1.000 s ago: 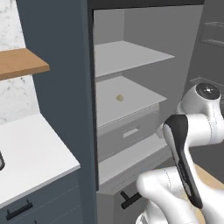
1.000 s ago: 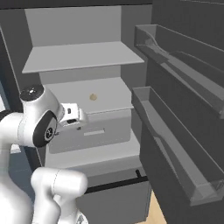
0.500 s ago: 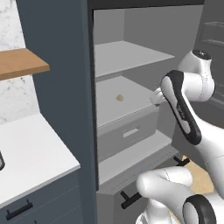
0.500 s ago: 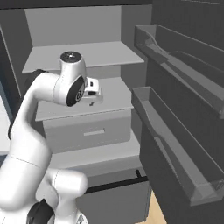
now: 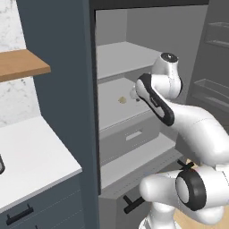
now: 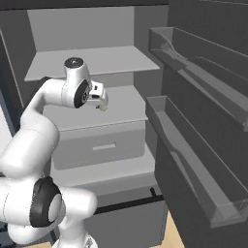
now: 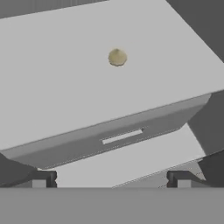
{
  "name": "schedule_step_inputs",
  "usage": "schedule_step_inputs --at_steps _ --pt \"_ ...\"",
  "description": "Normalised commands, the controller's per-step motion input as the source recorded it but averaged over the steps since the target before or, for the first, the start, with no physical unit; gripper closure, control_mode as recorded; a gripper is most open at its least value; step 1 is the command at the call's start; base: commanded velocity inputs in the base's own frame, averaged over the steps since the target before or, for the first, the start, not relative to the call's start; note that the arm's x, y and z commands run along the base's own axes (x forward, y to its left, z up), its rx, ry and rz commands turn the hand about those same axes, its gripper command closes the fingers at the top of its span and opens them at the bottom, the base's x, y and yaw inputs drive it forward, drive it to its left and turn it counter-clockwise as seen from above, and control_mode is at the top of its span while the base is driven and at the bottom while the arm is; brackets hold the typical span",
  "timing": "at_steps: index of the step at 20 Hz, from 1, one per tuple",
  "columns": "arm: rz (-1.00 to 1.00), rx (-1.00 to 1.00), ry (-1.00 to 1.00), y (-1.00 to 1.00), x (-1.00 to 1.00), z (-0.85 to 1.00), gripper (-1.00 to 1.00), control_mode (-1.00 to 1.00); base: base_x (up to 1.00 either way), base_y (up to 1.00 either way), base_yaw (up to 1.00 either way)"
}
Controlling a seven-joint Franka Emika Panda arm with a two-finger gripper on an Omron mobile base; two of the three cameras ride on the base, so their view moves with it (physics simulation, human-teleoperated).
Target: Place one garlic and one steak in each tupperware on the nearby counter, to pack two identical lunches.
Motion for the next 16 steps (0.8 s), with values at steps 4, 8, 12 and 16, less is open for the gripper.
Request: schedule_step_inputs --at_steps 4,8,12,16 --pt "-0.01 0.02 -0.07 0.38 0.49 -0.61 -1.0 -1.0 0.0 0.0 0.0" --pt "0.0 0.16 -0.07 -0.14 0.26 -0.29 -1.0 -1.0 0.0 0.0 0.0" --pt "0.0 0.13 -0.02 -0.33 0.54 -0.06 -1.0 -1.0 0.0 0.0 0.0" --pt "0.0 0.01 0.08 -0.06 0.96 0.0 -1.0 -1.0 0.0 0.0 0.0"
